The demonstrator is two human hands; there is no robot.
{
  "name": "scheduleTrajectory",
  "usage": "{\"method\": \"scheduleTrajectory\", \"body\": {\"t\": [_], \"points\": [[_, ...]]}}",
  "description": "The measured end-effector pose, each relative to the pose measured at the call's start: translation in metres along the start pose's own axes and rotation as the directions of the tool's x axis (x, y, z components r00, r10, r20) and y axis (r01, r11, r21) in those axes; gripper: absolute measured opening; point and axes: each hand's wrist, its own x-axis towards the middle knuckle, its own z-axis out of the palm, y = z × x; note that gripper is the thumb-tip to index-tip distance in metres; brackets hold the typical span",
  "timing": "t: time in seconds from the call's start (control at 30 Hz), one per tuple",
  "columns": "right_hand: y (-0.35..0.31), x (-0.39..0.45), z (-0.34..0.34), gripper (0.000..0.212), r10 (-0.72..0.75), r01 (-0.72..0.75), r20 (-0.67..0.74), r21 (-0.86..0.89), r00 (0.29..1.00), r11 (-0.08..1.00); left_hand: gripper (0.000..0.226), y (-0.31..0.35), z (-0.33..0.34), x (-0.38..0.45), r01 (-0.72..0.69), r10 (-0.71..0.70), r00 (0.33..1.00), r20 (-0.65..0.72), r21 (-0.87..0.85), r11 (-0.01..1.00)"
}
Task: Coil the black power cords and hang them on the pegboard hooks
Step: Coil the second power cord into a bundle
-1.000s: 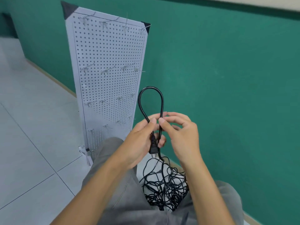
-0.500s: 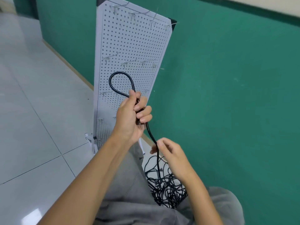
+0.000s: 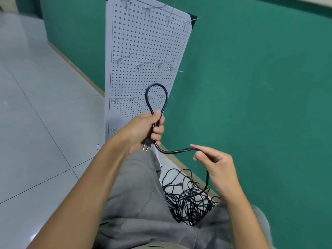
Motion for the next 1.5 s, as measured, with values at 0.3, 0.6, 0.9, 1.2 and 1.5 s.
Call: {"method": "scheduleTrajectory", "body": {"t": [0.3,0.6,0.9,1.2,1.5], "points": [[-0.035,0.006,-0.007,0.011,-0.114,0.077,-0.108,-0.298,0.988,0.951,0.073,-0.019,0.038,-0.004,-0.063,0.006,0.992,0.123,0.467,0.882],[-0.033,0.010,-0.014,0.034,-0.112,-0.007,-0.238,-0.449,0.965,0.893,0.039,-0.028,0.053,-0.005,-0.058,-0.016,0.934,0.357,0.196,0.979],[-0.008,0.004,-0.027,0.017,0.026,-0.029,-0.207,-0.011,0.978,1.000,0.032,-0.016,0.023,0.000,-0.041,0.014,0.916,0.401,0.058,0.997],[-0.050,0.012,-0.019,0.020,-0.017,0.090,-0.233,0.302,0.972,0.949,0.037,-0.036,0.058,0.001,-0.004,-0.036,0.976,0.213,0.186,0.983],[-0.077,0.019,-0.003,0.028,0.166,-0.079,-0.127,0.511,0.978,0.856,0.030,-0.054,0.086,-0.003,-0.199,0.107,0.966,0.235,0.412,0.889]]}}
